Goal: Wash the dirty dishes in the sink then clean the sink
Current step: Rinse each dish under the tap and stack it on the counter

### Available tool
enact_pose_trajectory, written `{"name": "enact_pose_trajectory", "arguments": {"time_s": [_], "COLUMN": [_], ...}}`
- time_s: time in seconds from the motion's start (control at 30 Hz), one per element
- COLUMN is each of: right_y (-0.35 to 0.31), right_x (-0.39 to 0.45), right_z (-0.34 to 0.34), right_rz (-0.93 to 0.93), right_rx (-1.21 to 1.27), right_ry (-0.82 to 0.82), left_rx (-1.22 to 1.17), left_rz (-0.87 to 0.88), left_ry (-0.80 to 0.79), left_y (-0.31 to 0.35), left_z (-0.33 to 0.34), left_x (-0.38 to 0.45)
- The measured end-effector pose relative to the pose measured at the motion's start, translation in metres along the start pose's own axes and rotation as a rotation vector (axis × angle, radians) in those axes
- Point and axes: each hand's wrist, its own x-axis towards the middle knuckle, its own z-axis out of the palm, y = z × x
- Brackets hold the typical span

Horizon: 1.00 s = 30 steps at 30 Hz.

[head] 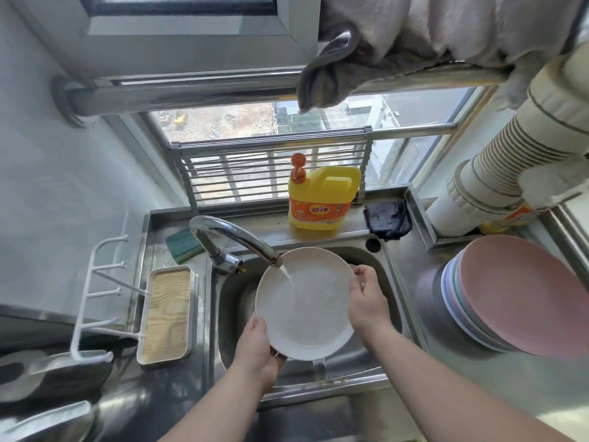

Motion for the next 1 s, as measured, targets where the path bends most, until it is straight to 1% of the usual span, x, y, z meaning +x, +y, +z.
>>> {"name": "enact_pose_trajectory", "arguments": {"time_s": [0.1,0.2,0.3,0.37,0.43,0.5,0.6,0.63,0.67,0.77,0.8,0.87,0.93,1.0], "right_y": [-0.004,-0.008,-0.016,-0.021,-0.028,-0.031,-0.036,-0.039,-0.04,-0.044,-0.045,-0.047,-0.049,-0.052], "right_x": [-0.002,-0.005,-0.006,-0.005,-0.004,0.0,0.004,0.005,0.004,0.001,-0.001,-0.005,-0.012,-0.016], "right_z": [-0.027,-0.055,-0.077,-0.087,-0.092,-0.091,-0.083,-0.078,-0.072,-0.048,-0.038,-0.019,-0.001,0.013], "right_rz": [-0.099,-0.155,-0.13,-0.115,-0.113,-0.142,-0.225,-0.216,-0.175,0.005,0.045,0.096,0.132,0.175], "right_rx": [-0.035,-0.108,-0.054,-0.002,-0.021,-0.077,-0.245,-0.243,-0.187,0.131,0.19,0.21,0.178,0.172], "right_ry": [-0.104,-0.19,-0.271,-0.333,-0.399,-0.432,-0.401,-0.394,-0.398,-0.458,-0.47,-0.506,-0.559,-0.604], "left_rx": [-0.083,-0.114,-0.141,-0.198,-0.24,-0.288,-0.289,-0.26,-0.221,-0.108,-0.088,-0.092,-0.135,-0.193], "left_rz": [-0.08,-0.151,-0.319,-0.387,-0.391,-0.388,-0.371,-0.358,-0.354,-0.399,-0.408,-0.404,-0.389,-0.37], "left_ry": [-0.054,-0.101,-0.158,-0.171,-0.164,-0.159,-0.098,-0.084,-0.078,-0.076,-0.067,-0.071,-0.073,-0.042], "left_y": [-0.01,-0.008,0.002,0.008,0.01,0.01,0.004,0.002,0.0,-0.004,-0.005,-0.006,-0.007,-0.006], "left_z": [0.013,0.022,0.023,0.023,0.022,0.019,0.013,0.011,0.009,0.006,0.004,-0.002,-0.011,-0.019], "left_x": [0.004,0.006,0.008,0.006,0.006,0.008,0.013,0.014,0.015,0.015,0.014,0.015,0.018,0.021]}}
